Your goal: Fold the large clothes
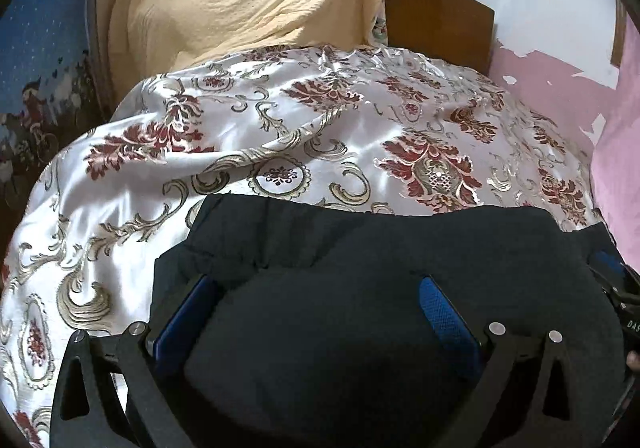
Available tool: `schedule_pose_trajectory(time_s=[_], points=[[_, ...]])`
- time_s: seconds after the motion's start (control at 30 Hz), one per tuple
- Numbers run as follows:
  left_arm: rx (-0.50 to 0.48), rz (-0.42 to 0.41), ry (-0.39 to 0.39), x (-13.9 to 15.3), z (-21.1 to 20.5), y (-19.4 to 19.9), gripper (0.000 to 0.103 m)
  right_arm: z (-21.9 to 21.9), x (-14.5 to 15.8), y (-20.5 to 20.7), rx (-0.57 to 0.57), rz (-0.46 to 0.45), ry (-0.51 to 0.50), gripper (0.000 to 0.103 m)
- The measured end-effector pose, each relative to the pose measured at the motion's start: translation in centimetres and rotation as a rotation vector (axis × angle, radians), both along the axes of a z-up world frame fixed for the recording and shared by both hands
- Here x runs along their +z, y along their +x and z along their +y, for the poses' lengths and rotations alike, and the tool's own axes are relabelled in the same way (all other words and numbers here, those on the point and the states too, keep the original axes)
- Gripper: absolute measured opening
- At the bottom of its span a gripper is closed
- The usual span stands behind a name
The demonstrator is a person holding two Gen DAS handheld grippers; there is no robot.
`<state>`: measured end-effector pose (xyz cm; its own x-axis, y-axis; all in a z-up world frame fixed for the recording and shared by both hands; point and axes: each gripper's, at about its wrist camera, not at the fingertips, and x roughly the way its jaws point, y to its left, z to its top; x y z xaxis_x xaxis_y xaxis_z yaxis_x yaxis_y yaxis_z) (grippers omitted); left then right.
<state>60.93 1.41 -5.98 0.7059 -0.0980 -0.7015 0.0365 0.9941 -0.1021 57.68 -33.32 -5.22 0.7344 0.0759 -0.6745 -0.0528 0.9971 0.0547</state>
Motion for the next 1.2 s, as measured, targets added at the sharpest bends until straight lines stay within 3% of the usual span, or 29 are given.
schedule_pose_trajectory(time_s=[0.47, 1.2], points=[[0.014, -0.030, -0.103, -1.9, 0.4, 1.2, 0.103, -1.2, -2.3, 1.6, 0.011, 0.021, 0.154, 0.102], [0.015, -0.033, -0.110, -2.4, 0.4, 1.2, 0.103, -1.2, -3.3, 2.0, 0.009, 0.011, 0.182, 0.102]])
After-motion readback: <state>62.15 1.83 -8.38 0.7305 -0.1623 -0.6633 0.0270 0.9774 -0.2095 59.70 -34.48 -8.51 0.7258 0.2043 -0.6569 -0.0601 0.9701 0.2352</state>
